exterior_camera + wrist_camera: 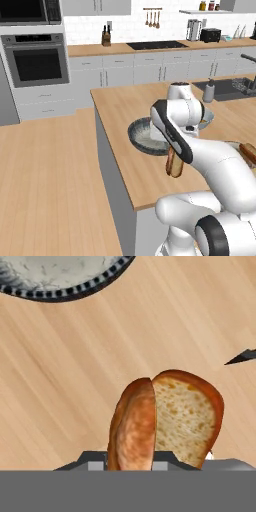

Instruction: Place one bun and one sausage from the bowl on each plate.

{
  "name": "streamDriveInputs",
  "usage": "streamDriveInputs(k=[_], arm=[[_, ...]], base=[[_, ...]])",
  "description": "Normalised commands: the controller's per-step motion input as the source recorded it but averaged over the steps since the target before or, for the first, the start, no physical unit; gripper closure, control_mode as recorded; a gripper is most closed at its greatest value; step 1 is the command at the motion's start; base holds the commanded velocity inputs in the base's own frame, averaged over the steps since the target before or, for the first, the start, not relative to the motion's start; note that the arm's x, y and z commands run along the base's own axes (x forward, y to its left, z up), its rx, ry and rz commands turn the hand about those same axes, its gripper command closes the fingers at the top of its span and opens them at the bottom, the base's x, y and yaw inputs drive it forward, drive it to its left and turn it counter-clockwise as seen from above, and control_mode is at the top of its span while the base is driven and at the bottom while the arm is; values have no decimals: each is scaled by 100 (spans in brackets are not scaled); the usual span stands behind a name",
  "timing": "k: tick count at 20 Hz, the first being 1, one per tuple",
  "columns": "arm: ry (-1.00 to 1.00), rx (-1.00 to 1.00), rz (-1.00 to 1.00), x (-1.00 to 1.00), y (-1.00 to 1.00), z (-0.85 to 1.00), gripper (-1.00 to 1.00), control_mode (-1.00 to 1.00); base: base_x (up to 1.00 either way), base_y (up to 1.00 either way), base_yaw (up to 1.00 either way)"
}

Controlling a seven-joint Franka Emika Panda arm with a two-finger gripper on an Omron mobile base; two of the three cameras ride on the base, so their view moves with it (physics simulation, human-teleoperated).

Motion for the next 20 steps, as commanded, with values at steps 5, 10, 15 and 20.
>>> streamDriveInputs(k=[5, 10, 15, 20], arm=[[0, 0, 0, -3, 0, 0, 100, -100], [0, 0, 0, -6, 0, 0, 100, 100], [0, 0, 0, 0, 0, 0, 100, 100], [0, 0, 0, 0, 0, 0, 100, 100]], base=[[0, 0, 0], [-53, -2, -1], [-55, -64, -5], [-1, -100, 0]])
